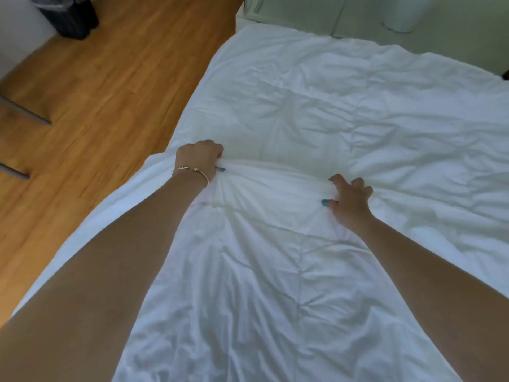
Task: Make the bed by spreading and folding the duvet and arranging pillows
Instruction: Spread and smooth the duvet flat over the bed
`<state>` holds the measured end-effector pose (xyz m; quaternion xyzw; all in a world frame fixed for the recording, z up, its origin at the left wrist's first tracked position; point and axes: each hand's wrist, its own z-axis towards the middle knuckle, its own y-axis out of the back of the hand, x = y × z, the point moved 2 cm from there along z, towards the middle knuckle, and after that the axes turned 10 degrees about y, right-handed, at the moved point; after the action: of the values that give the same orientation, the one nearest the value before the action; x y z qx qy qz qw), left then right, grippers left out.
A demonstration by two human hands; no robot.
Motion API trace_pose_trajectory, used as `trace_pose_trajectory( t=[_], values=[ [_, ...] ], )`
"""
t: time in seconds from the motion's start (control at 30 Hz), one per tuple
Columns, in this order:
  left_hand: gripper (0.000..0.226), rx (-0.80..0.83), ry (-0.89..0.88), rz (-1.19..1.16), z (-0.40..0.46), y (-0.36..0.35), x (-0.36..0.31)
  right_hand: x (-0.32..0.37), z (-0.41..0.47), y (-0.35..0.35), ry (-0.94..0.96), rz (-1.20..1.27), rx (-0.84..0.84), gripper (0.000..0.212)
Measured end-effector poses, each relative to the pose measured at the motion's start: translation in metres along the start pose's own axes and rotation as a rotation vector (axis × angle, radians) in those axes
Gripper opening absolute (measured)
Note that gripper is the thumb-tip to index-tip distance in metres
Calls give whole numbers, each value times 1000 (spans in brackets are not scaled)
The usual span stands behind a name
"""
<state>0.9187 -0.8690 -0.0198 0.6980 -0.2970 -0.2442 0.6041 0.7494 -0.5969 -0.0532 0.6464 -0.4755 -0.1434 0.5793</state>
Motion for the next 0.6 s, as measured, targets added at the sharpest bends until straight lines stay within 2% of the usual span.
trace_pose_trajectory(
  t=[0.07,0.13,0.23,0.27,0.33,0.4,0.5,0.6],
  values=[
    [20,-94,-21,-99,8,12,-9,-4,4,9,-13,65,-121,46],
    [30,-76,1,-201,13,6,-23,-7,0,5,-75,180,-215,56],
    [60,169,298,-217,6,-42,-43,-25,-10,-8,-151,338,-342,97],
    [64,176,397,-237,-2,-62,-45,-33,-13,-15,-129,273,-398,104],
    [68,45,409,-228,-23,-88,-47,-48,-17,-31,-100,2,-472,103],
    [73,-2,355,-172,-33,-100,-46,-58,-12,-47,-141,-146,-419,97],
    [73,-36,335,-103,-19,-110,-47,-69,9,-62,-137,-226,-266,85],
    [72,-47,322,-115,-6,-121,-52,-75,22,-64,-107,-237,-250,83]
  ],
)
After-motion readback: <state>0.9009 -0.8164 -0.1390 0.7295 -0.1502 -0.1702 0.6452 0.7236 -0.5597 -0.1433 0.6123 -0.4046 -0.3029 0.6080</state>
